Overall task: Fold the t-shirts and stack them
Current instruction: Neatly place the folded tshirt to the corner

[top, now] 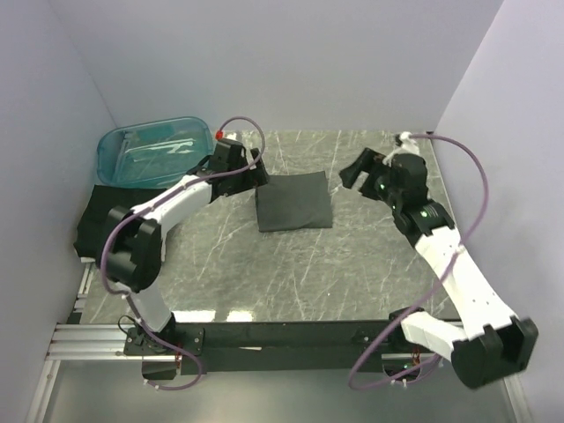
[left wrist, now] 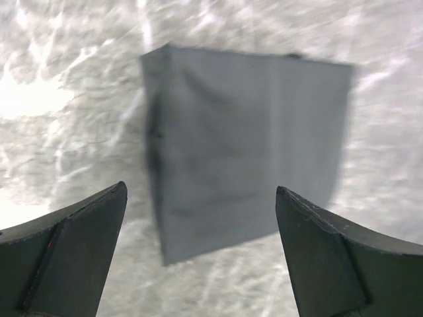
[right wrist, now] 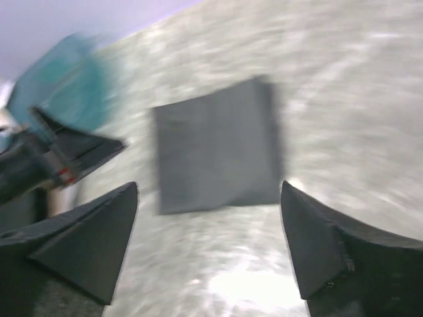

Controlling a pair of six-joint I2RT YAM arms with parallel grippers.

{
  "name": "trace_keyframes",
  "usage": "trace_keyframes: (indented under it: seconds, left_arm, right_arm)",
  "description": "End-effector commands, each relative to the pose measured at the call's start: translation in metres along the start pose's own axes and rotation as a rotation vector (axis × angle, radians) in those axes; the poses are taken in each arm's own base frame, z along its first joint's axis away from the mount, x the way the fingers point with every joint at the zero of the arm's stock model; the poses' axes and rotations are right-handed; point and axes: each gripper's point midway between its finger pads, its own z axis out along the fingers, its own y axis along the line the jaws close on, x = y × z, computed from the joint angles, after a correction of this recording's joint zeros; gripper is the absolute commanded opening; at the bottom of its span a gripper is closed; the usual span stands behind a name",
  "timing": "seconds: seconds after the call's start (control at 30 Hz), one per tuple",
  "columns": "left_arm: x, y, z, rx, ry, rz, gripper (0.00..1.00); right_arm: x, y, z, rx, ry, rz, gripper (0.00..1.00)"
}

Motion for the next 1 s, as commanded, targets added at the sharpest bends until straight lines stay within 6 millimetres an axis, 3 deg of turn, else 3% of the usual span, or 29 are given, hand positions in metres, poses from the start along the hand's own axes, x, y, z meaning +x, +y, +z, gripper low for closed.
trace_keyframes:
  seconds: [0.0, 0.17, 0.37, 0.5, 0.73, 0.87, 0.93, 0.97]
  left_arm:
    - [0.008, 0.021, 0.015, -0.106, 0.041, 0.065, 1.00]
    - [0.021, 0.034, 0.041, -0.160, 0.103, 0.079, 1.00]
    - [0.038, 0.041, 0.068, -0.175, 0.172, 0.085, 0.99]
    - [0.047, 0.044, 0.078, -0.192, 0.203, 0.094, 0.79]
    - [0.062, 0.049, 0.091, -0.243, 0.241, 0.195, 0.65]
    - [0.070, 0.056, 0.100, -0.265, 0.272, 0.230, 0.49]
    - [0.069, 0.057, 0.103, -0.278, 0.279, 0.265, 0.37]
    - [0.063, 0.054, 0.105, -0.279, 0.266, 0.281, 0.19]
  right_arm:
    - [0.003, -0.072, -0.030, 0.350, -0.061, -0.046, 0.96]
    - [0.008, -0.094, -0.064, 0.424, -0.125, -0.052, 1.00]
    - [0.014, -0.105, -0.084, 0.421, -0.199, -0.046, 1.00]
    - [0.012, -0.109, -0.090, 0.435, -0.226, -0.048, 1.00]
    - [0.017, -0.111, -0.084, 0.432, -0.207, -0.062, 1.00]
    - [0.018, -0.113, -0.080, 0.441, -0.198, -0.066, 1.00]
    - [0.019, -0.113, -0.079, 0.441, -0.201, -0.065, 1.00]
    - [0.020, -0.114, -0.079, 0.440, -0.199, -0.067, 1.00]
